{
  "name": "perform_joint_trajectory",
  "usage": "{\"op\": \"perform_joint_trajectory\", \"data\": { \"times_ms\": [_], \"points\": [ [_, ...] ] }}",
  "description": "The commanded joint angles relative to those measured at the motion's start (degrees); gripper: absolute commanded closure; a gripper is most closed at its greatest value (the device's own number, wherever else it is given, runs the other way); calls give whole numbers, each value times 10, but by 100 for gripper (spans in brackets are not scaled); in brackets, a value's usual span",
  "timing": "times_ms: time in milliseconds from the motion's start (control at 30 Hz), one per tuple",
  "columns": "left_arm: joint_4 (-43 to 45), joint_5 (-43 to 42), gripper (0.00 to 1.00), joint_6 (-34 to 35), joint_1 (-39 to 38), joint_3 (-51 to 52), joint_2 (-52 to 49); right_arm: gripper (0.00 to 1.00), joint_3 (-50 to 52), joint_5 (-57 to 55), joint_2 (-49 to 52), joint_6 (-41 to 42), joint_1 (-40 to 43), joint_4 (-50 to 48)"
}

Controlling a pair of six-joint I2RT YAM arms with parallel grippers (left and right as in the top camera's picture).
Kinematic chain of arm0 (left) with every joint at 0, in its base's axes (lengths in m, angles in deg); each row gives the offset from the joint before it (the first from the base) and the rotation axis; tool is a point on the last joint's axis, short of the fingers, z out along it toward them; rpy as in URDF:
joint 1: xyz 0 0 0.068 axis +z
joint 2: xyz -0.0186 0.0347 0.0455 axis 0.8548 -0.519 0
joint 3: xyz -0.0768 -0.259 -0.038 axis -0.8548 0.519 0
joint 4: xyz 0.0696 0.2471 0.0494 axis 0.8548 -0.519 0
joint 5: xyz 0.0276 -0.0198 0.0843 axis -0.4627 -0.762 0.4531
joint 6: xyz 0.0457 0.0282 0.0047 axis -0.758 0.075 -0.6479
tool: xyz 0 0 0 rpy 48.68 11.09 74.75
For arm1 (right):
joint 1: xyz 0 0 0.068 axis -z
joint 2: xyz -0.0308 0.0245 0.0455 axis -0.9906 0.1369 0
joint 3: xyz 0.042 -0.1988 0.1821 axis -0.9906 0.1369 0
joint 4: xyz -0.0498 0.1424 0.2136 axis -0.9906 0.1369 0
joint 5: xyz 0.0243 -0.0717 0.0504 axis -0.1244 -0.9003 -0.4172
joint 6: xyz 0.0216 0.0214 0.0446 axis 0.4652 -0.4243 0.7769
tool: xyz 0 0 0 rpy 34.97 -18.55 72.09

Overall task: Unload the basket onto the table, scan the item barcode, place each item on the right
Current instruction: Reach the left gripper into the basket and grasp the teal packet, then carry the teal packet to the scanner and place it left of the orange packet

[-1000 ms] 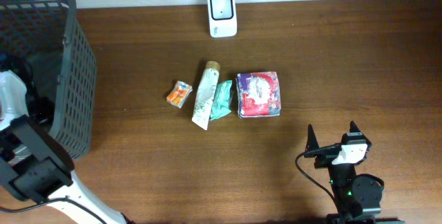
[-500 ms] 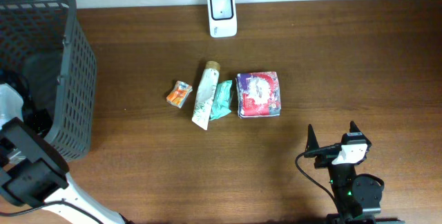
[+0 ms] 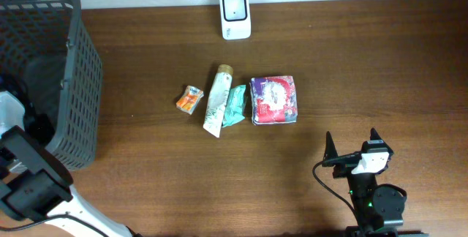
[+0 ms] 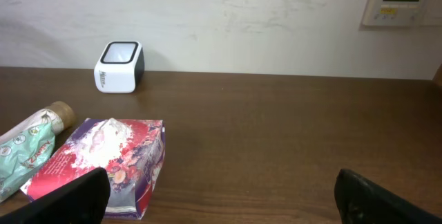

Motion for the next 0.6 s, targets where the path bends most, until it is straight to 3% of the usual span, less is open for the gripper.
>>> {"op": "perform_joint_trajectory", "data": {
  "times_ms": [0,33,100,133,233,400,467,567],
  "points": [
    [19,-29,59,-4,3,54,-9,1,5,-5,-4,2,3,1],
    [28,-29,64,-4,3,63,-9,1,5,-5,-4,2,3,1],
    [30,-28,93,-4,3,63,-9,1,5,-5,-4,2,3,1],
    [27,-29,100,-3,3,60,-9,1,5,-5,-4,2,3,1],
    [-15,-28,100,3,3,17,-7,1,5,-5,-4,2,3,1],
    [-129,-29,100,161,2,-174,24,1,5,-5,-4,2,3,1],
    [-158,-34,100,190,1,-240,38,1,5,-5,-4,2,3,1],
    [-174,-150,100,191,1,-335,76,1,5,-5,-4,2,3,1]
  ]
}}
